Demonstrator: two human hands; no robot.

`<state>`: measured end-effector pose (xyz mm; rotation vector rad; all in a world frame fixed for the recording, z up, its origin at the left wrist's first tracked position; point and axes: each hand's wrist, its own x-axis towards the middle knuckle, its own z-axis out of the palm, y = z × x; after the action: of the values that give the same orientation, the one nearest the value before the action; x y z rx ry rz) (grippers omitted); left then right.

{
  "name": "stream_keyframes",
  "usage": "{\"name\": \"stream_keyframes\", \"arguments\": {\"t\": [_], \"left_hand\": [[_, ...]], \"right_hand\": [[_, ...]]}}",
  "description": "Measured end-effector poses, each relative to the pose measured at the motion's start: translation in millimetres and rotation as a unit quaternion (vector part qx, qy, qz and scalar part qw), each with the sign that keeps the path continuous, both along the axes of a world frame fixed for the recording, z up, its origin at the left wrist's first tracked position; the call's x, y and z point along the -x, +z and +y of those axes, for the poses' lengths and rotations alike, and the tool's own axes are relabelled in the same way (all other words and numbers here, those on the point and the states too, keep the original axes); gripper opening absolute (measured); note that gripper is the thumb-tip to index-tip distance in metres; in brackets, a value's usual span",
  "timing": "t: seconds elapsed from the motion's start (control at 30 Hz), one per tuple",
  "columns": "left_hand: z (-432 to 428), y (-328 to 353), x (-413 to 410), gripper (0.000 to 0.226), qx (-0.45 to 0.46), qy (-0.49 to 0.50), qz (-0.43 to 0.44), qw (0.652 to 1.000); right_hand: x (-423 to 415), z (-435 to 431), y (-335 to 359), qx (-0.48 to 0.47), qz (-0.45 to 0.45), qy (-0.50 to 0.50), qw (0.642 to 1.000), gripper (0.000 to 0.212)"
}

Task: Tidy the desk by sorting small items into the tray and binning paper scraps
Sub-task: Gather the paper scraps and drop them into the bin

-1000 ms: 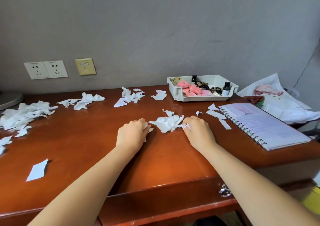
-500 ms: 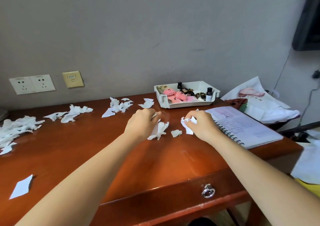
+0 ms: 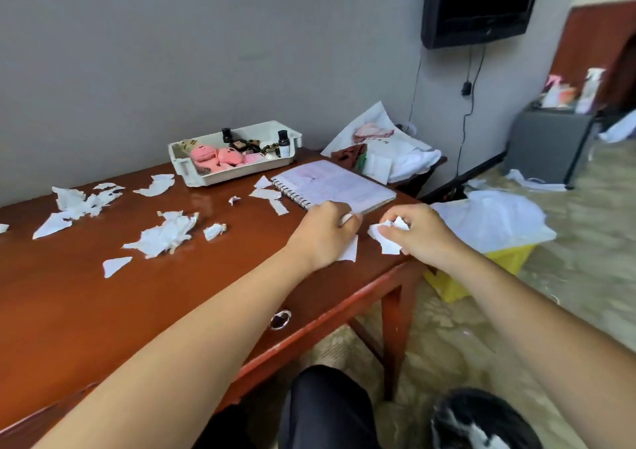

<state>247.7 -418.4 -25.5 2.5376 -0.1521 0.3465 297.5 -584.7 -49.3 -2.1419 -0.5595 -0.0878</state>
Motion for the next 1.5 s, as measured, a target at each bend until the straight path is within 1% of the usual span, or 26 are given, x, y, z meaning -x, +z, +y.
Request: {"name": "stream_keyframes", "arguments": {"t": [0.1, 0.17, 0.23, 0.33, 0.47, 0.57, 0.63, 0.7, 0.73, 0.8, 0.87, 0.97, 1.03, 1.07, 1.13, 1.17, 1.23, 1.37, 1.43, 1.47, 1.5], "left_hand": [[-48.5, -22.1, -2.9, 0.038, 0.009, -0.069, 0.025, 0.997], [-74.5, -42.6, -4.0, 0.035, 0.0, -0.096, 0.07, 0.993], [-98.1, -68.1, -7.6, 0.037, -0.004, -0.115, 0.117, 0.986], [-125.3, -108.8, -12.0, 0.042, 0.002, -0.117, 0.173, 0.978], [-151.9, -170.0, -18.4, 0.04, 0.051, -0.099, 0.261, 0.959], [-170.7, -217.9, -21.3, 0.04, 0.09, -0.057, 0.335, 0.936], [-182.0, -245.6, -19.8, 0.033, 0.101, -0.033, 0.384, 0.917], [-194.2, -273.5, -17.4, 0.024, 0.109, -0.012, 0.406, 0.907], [-199.2, -286.4, -15.5, 0.023, 0.112, 0.002, 0.413, 0.904], [-206.9, -308.0, -11.0, 0.03, 0.105, 0.026, 0.439, 0.892], [-214.9, -325.6, -11.4, 0.033, 0.084, 0.04, 0.461, 0.883], [-229.6, -338.3, -17.8, 0.036, 0.039, 0.044, 0.51, 0.858], [-238.1, -342.2, -20.1, 0.045, 0.064, 0.071, 0.539, 0.837], [-241.1, -342.8, -17.8, 0.05, 0.082, 0.069, 0.55, 0.829], [-243.8, -343.2, -12.6, 0.054, 0.125, 0.062, 0.57, 0.809], [-243.6, -344.1, -11.0, 0.054, 0.143, 0.057, 0.578, 0.802], [-239.4, -341.0, -10.1, 0.053, 0.147, 0.031, 0.575, 0.804], [-220.9, -325.2, -14.6, 0.049, 0.096, -0.061, 0.527, 0.842], [-206.9, -312.2, -17.2, 0.048, 0.066, -0.103, 0.505, 0.854], [-200.9, -306.0, -18.8, 0.049, 0.043, -0.123, 0.497, 0.858], [-193.8, -298.6, -19.8, 0.05, 0.015, -0.141, 0.489, 0.861]], "right_hand": [[4.0, -51.2, -23.3, -0.004, 0.04, -0.046, 0.998, 0.014], [4.2, -80.5, -47.0, 0.005, 0.074, -0.073, 0.995, 0.014], [2.6, -106.0, -77.6, 0.007, 0.111, -0.1, 0.989, 0.016], [4.6, -132.5, -124.8, 0.017, 0.173, -0.128, 0.976, 0.017], [10.0, -154.4, -187.0, 0.045, 0.241, -0.142, 0.959, 0.027], [15.6, -166.7, -225.5, 0.065, 0.285, -0.157, 0.943, 0.021], [20.6, -174.0, -246.8, 0.079, 0.312, -0.167, 0.932, 0.02], [24.8, -181.8, -268.4, 0.102, 0.338, -0.184, 0.918, 0.022], [27.0, -185.3, -277.5, 0.111, 0.35, -0.191, 0.91, 0.024], [32.2, -191.5, -294.3, 0.127, 0.377, -0.201, 0.895, 0.027], [36.8, -197.2, -306.7, 0.146, 0.399, -0.213, 0.88, 0.022], [41.3, -205.9, -320.2, 0.143, 0.418, -0.229, 0.867, 0.016], [41.2, -209.4, -327.8, 0.132, 0.442, -0.235, 0.856, 0.014], [41.3, -209.9, -330.4, 0.124, 0.466, -0.237, 0.843, 0.018], [42.0, -209.7, -337.1, 0.107, 0.515, -0.243, 0.815, 0.034], [41.9, -209.2, -339.8, 0.114, 0.527, -0.24, 0.807, 0.04], [40.6, -207.2, -341.7, 0.142, 0.519, -0.232, 0.811, 0.042], [32.6, -200.7, -330.3, 0.154, 0.474, -0.21, 0.841, 0.02], [28.6, -192.4, -315.0, 0.157, 0.462, -0.194, 0.851, 0.01], [26.8, -188.1, -307.9, 0.154, 0.459, -0.185, 0.855, 0.015], [24.7, -182.9, -299.9, 0.158, 0.452, -0.175, 0.86, 0.024]]}}
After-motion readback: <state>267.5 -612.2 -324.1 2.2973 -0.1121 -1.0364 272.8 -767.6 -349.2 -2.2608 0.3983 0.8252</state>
